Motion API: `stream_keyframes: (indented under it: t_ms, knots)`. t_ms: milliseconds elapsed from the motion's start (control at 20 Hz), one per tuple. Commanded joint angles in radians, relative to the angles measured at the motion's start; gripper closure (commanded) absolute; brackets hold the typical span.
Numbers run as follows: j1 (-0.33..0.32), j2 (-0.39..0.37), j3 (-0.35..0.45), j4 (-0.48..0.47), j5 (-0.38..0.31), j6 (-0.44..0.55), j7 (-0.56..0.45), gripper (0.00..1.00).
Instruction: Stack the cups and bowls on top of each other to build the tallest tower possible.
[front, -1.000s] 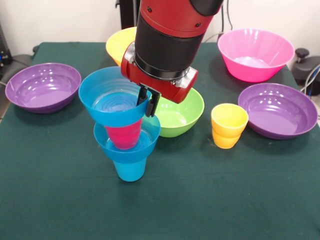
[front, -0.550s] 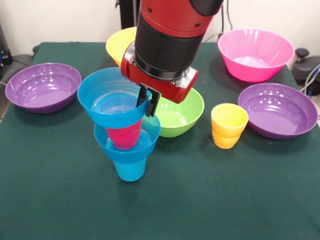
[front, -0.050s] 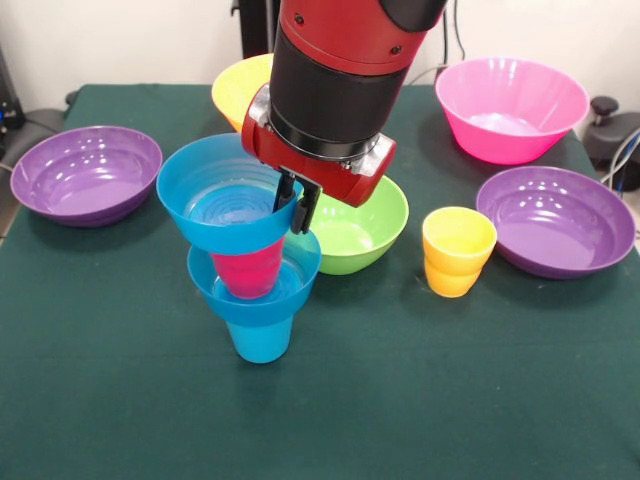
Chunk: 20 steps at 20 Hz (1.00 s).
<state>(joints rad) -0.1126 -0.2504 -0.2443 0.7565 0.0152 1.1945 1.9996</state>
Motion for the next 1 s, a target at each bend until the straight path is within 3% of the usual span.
stream_keyframes:
  t_ms: [50, 750, 800, 1000]
  knots:
    - [0.008, 0.040, 0.072, 0.033, 0.003, 0.012, 0.090, 1.00]
    - [0.009, 0.037, 0.076, 0.037, 0.006, 0.007, 0.088, 1.00]
    - [0.009, 0.037, 0.076, 0.037, 0.006, 0.008, 0.087, 0.00]
    - [0.008, 0.037, 0.078, 0.039, 0.007, 0.009, 0.087, 0.00]
